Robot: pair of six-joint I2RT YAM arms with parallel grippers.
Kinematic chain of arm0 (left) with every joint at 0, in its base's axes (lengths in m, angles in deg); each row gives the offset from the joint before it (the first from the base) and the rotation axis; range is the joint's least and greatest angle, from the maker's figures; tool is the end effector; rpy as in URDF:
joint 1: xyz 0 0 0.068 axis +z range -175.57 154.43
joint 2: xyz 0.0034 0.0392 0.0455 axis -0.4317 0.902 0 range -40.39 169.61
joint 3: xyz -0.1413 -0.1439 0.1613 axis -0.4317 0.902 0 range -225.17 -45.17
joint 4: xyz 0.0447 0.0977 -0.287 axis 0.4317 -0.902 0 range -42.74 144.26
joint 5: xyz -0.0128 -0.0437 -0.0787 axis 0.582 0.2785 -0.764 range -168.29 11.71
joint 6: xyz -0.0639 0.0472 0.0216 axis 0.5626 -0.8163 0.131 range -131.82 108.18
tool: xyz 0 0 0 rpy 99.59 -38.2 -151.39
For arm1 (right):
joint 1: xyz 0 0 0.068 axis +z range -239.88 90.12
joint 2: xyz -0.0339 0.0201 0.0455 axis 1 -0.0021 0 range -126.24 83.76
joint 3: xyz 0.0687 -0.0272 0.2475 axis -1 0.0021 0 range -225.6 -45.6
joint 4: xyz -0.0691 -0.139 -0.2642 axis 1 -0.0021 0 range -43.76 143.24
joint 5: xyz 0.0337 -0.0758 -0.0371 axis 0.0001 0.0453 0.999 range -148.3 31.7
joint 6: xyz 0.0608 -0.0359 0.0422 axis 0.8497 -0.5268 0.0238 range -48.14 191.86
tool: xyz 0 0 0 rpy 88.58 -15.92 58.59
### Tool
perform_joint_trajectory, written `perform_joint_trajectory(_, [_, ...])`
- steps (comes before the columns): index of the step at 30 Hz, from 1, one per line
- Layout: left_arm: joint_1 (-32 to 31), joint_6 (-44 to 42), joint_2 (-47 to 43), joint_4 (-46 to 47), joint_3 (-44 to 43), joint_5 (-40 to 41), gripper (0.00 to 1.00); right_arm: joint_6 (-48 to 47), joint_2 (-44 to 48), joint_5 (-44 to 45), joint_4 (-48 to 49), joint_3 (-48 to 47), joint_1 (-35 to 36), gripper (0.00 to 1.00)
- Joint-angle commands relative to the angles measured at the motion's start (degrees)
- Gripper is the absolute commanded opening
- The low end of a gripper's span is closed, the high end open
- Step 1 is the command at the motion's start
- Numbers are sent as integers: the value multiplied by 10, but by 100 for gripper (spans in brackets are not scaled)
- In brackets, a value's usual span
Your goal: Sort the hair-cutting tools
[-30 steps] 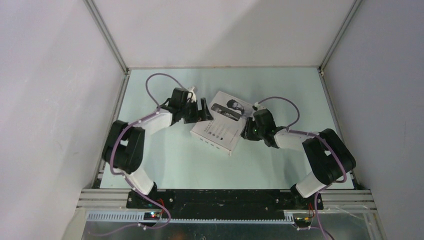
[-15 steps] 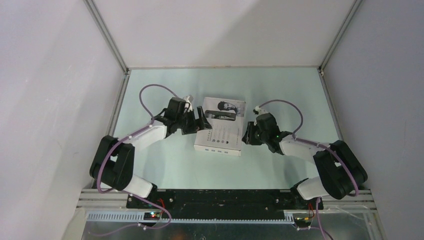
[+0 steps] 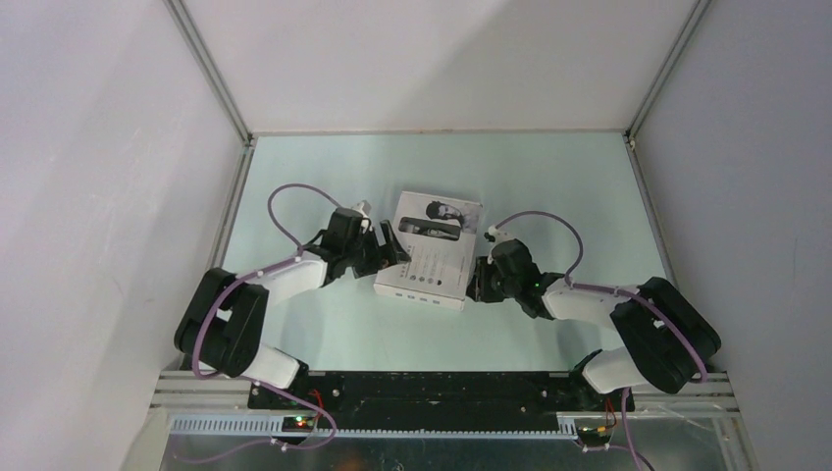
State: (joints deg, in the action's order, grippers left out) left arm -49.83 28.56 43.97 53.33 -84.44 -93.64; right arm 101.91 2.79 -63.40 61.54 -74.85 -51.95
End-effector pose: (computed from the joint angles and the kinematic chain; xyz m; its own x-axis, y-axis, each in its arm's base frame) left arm 0.3058 -0.1585 0.0934 -0.8650 -0.2954 -0.4055 0.0044 0.8038 -0.5949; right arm 0.2442 0.1986 0.0670 -0.8013 0.0077 -0.5982 -0.3027 0.8572 0.4166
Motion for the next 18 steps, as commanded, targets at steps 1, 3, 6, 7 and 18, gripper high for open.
perform_joint_trajectory(1, [-37, 40, -40, 19, 14, -47, 92, 28, -10, -69, 23, 7, 20, 33])
perform_joint_trajectory(3, [-36, 36, -63, 14, 14, -36, 92, 15, 17, -51, -8, 7, 2, 33])
perform_joint_trajectory(6, [-20, 40, -83, -4, 6, -33, 92, 6, 72, -18, -46, 6, -57, 34])
perform_joint_trajectory(7, [-4, 42, -85, -3, 3, -34, 92, 6, 83, -8, -52, 5, -70, 35])
perform_joint_trajectory(18, [53, 6, 67, 28, -196, 46, 95, -36, -18, 103, 13, -91, -179, 33])
